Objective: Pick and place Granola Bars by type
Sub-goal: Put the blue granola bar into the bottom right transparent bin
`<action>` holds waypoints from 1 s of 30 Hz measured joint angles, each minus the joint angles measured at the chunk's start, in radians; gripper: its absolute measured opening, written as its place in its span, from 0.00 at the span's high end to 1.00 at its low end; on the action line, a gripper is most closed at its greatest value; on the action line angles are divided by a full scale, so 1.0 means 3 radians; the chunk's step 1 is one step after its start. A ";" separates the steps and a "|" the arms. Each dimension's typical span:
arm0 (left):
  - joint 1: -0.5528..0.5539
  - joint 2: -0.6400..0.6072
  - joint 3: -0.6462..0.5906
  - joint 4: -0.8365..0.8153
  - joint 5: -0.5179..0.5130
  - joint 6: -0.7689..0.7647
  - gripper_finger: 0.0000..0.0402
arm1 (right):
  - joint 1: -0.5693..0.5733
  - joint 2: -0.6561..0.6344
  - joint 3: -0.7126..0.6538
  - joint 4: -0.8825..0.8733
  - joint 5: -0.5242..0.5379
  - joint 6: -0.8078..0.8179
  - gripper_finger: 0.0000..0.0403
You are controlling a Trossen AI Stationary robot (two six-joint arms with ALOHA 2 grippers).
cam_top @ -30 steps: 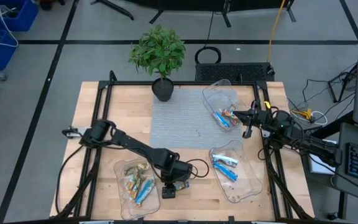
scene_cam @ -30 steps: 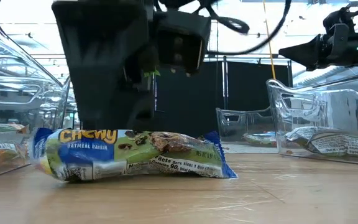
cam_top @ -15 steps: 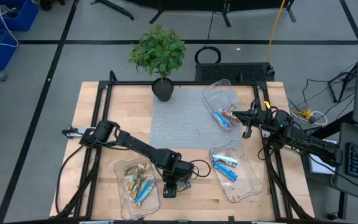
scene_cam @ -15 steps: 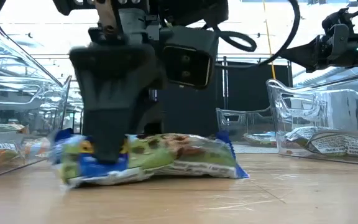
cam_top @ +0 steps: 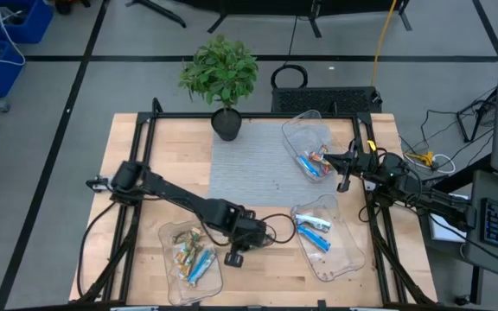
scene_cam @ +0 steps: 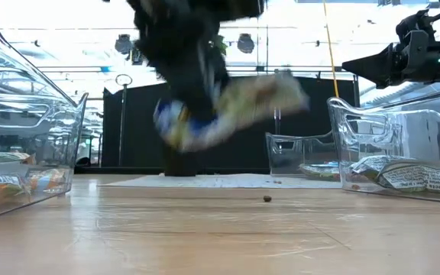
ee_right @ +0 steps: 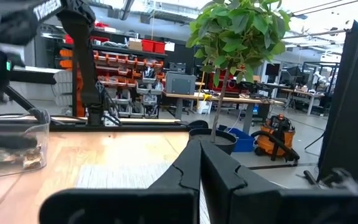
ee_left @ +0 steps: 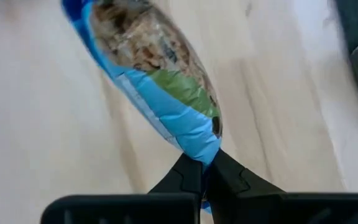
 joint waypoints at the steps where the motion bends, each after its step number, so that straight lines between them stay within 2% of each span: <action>1: -0.0001 -0.0060 0.0000 0.0048 -0.0068 0.0071 0.98 | 0.0000 0.0000 0.0000 0.0001 0.0001 0.0000 1.00; 4: 0.0004 -0.0253 0.0000 0.0288 -0.0273 0.0396 0.98 | 0.0000 0.0000 0.0000 0.0001 0.0002 0.0000 1.00; 6: 0.0019 -0.0368 0.0000 0.0704 -0.0257 0.0758 0.98 | 0.0000 0.0001 0.0000 -0.0004 0.0001 0.0009 1.00; 8: 0.0061 -0.0421 -0.0011 0.1163 0.0001 0.1121 0.98 | 0.0000 0.0014 0.0000 0.0014 0.0001 0.0010 1.00; 11: 0.0185 -0.0404 -0.0016 0.1726 0.0703 0.1504 0.98 | 0.0000 0.0035 0.0000 0.0011 0.0001 0.0026 1.00; 13: 0.0303 -0.0340 -0.0020 0.2041 0.1019 0.1612 0.98 | 0.0000 0.0045 0.0000 -0.0010 0.0001 0.0048 1.00; 17: 0.0536 -0.0196 -0.0018 0.2456 0.1276 0.1405 0.98 | 0.0000 0.0067 0.0000 -0.0005 -0.0001 0.0048 1.00; 22: 0.0755 0.0150 -0.0019 0.3028 0.1692 0.0869 0.98 | 0.0000 0.0086 0.0000 0.0005 0.0000 0.0045 1.00; 30: 0.0846 0.0534 0.0161 0.3159 0.1738 0.0562 0.98 | 0.0000 0.0086 0.0000 0.0010 0.0001 0.0032 1.00</action>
